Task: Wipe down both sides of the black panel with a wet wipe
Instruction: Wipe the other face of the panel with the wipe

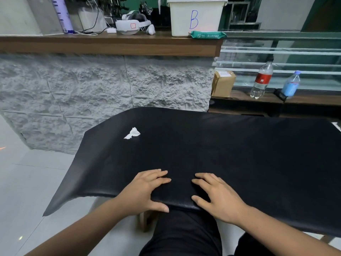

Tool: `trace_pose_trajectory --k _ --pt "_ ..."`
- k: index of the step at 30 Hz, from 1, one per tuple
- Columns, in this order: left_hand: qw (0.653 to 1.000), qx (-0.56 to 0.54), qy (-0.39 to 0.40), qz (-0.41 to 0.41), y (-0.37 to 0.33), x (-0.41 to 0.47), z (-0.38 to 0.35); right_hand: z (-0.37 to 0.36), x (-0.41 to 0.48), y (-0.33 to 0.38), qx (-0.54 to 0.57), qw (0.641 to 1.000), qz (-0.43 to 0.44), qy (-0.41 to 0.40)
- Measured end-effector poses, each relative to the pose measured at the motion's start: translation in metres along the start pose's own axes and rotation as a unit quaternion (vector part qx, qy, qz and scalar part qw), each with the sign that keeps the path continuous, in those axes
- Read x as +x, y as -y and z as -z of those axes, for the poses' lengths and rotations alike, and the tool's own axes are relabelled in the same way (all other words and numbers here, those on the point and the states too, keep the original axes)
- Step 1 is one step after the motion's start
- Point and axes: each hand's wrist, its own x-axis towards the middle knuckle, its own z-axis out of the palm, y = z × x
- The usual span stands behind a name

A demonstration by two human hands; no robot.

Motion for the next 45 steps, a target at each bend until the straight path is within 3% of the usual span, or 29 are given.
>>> trace_pose_trajectory --k 5,10,18,26,31,45 --pt "0.995 0.095 0.010 -0.026 -0.004 -0.005 -0.005 -0.002 -0.024 0.002 -0.057 0.998 0.027 0.021" --pt "0.993 0.111 -0.002 -0.047 -0.005 -0.008 0.001 -0.002 -0.028 0.004 -0.126 0.991 0.037 0.032" --pt "0.987 0.155 0.000 -0.041 -0.009 -0.007 0.006 -0.006 -0.039 -0.009 -0.156 0.987 -0.029 0.035" --pt "0.987 0.161 -0.023 0.000 -0.013 -0.001 0.003 0.017 -0.062 -0.039 -0.199 0.973 -0.108 0.042" --pt "0.985 0.174 -0.013 0.006 -0.017 -0.002 0.005 0.032 -0.061 -0.038 -0.191 0.974 -0.110 0.056" --pt "0.995 0.085 -0.052 -0.008 -0.031 0.004 0.034 0.101 -0.050 -0.024 -0.203 0.972 -0.111 0.027"
